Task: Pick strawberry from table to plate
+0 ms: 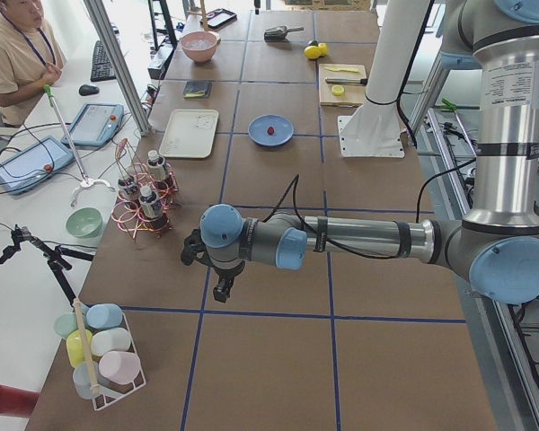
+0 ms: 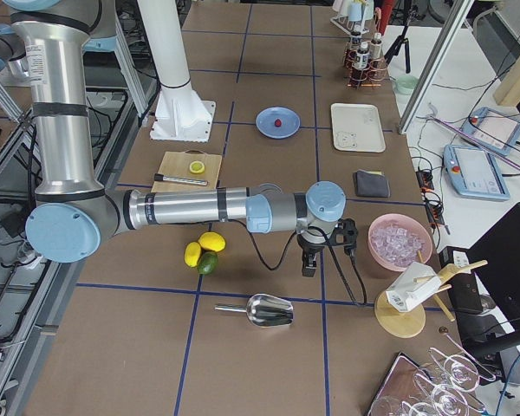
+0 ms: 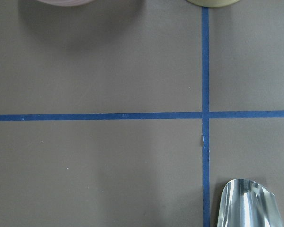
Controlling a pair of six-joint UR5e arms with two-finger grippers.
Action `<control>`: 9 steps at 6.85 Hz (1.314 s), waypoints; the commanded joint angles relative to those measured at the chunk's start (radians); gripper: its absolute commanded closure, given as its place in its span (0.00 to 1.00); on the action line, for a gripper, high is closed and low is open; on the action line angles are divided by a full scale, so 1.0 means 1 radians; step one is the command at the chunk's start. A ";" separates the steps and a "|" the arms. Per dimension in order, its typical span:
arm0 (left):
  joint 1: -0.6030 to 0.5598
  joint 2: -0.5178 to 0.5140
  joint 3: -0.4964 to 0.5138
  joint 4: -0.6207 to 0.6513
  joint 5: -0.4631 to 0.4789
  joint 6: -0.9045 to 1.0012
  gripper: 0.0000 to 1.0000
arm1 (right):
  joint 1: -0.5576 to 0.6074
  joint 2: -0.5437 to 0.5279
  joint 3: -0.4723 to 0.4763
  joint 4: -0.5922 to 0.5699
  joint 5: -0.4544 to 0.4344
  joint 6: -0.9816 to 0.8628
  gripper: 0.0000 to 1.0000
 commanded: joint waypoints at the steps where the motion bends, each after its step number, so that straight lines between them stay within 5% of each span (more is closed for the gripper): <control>1: -0.085 -0.031 -0.049 0.187 0.000 0.048 0.00 | 0.015 0.006 -0.005 -0.001 0.001 -0.001 0.00; 5: -0.082 0.022 -0.037 0.174 0.101 0.050 0.00 | 0.015 0.006 0.009 0.001 -0.002 -0.002 0.00; 9: -0.079 0.011 -0.029 0.099 0.098 0.045 0.00 | 0.015 0.013 0.010 0.002 -0.015 -0.002 0.00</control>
